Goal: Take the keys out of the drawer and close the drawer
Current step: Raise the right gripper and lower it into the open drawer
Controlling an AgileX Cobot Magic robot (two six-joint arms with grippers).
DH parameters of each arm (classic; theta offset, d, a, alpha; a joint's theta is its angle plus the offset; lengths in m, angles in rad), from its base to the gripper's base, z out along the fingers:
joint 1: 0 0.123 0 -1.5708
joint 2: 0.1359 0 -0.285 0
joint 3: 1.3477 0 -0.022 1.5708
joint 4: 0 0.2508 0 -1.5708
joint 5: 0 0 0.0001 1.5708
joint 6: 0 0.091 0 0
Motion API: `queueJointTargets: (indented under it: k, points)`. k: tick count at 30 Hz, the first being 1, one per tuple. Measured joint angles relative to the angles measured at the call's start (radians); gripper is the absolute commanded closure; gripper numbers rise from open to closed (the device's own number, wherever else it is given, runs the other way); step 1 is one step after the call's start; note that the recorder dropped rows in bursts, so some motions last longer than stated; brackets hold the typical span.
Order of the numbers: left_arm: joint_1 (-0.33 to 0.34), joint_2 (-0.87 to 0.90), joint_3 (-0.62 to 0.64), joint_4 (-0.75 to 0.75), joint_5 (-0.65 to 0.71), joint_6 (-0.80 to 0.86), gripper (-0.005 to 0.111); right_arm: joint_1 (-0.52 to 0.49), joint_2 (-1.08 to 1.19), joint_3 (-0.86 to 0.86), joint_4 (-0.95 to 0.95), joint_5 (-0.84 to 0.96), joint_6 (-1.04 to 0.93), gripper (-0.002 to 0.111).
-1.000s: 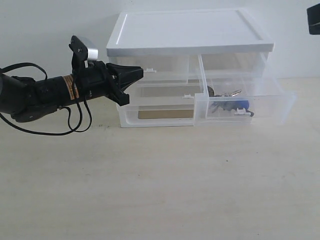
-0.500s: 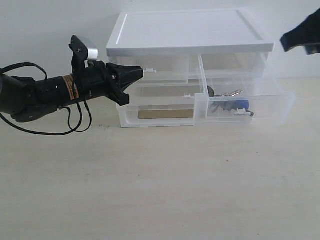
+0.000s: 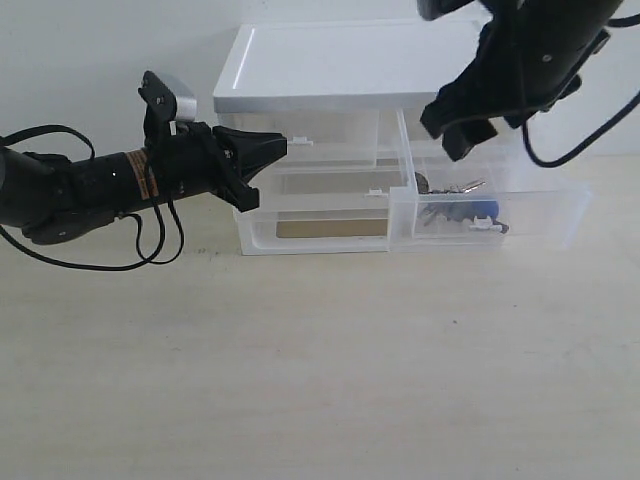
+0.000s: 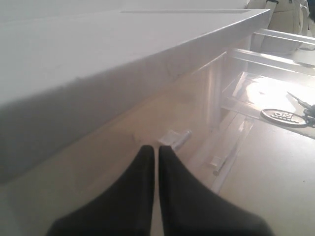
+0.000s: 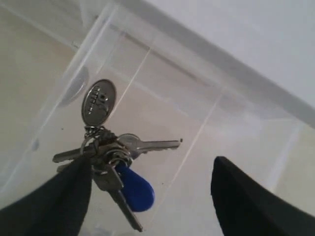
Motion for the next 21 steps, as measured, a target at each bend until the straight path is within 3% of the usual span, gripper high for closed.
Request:
queueJointTargets:
  k: [21]
  points:
    - [0.0, 0.0, 0.0, 0.0, 0.002, 0.0, 0.102, 0.011, 0.101, -0.011, 0.09, 0.01, -0.102, 0.045]
